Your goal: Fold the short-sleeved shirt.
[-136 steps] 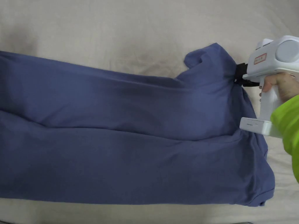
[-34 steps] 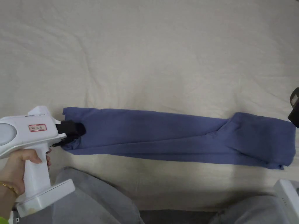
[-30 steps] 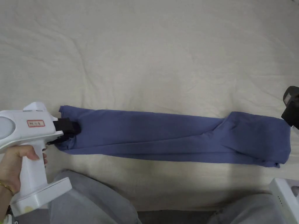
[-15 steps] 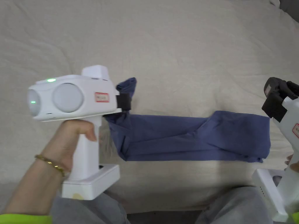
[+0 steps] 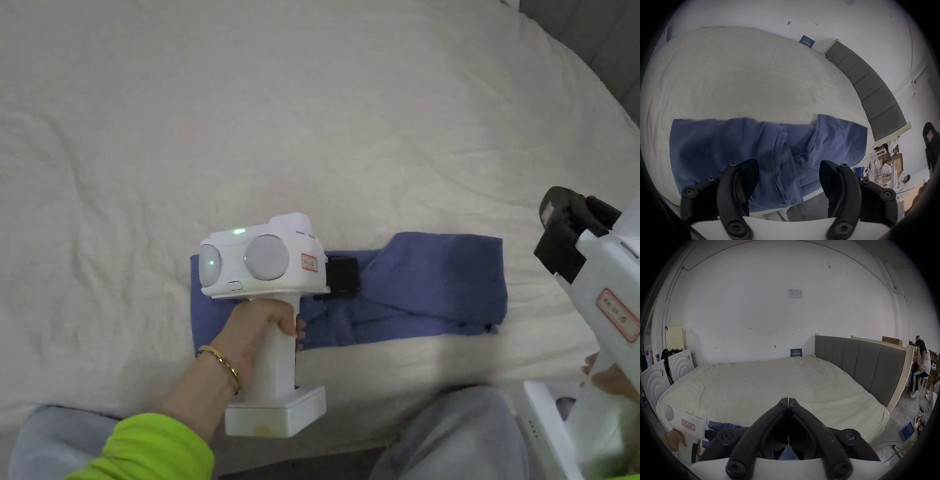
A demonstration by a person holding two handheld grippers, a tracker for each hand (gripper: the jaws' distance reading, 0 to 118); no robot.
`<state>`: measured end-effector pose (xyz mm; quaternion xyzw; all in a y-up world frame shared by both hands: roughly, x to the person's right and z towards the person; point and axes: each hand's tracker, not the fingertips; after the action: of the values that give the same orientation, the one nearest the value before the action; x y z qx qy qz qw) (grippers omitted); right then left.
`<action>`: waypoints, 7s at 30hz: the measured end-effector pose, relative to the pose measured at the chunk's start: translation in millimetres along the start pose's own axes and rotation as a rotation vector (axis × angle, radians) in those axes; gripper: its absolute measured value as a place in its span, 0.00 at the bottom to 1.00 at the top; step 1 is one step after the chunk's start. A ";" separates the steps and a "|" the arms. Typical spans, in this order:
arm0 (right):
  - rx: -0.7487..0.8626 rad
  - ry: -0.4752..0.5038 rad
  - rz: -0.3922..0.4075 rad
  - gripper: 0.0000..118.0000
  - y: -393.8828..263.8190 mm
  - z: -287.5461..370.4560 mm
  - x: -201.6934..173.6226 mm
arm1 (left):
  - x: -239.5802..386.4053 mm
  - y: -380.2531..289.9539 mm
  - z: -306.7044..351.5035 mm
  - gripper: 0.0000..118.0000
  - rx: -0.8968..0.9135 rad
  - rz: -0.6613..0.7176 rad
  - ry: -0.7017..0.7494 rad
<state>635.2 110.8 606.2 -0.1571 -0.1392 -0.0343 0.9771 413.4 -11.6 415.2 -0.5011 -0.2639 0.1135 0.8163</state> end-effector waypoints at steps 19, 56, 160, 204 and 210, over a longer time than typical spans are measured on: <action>-0.002 0.033 0.064 0.01 0.1 4.8 0.0 | -5.2 -60.1 15.8 0.00 0.076 -0.154 0.122; -0.051 0.103 0.083 0.01 7.5 0.2 -39.2 | -232.0 -23.4 87.1 1.00 0.186 0.379 -0.355; -0.006 0.307 0.098 0.01 12.3 -8.9 -130.4 | -33.0 -42.5 160.0 0.01 0.815 -0.392 0.537; -0.472 0.338 0.151 0.01 -144.7 -135.6 -254.4 | -311.0 6.5 65.5 1.00 -0.066 0.296 -0.550; -0.480 0.348 0.136 0.01 -146.7 -137.0 -252.7 | -282.2 4.7 44.6 1.00 -0.099 0.342 -0.670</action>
<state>412.4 -65.8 453.4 -0.3845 0.0531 -0.0271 0.9212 153.8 -102.6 337.6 -0.5119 -0.4338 0.3930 0.6288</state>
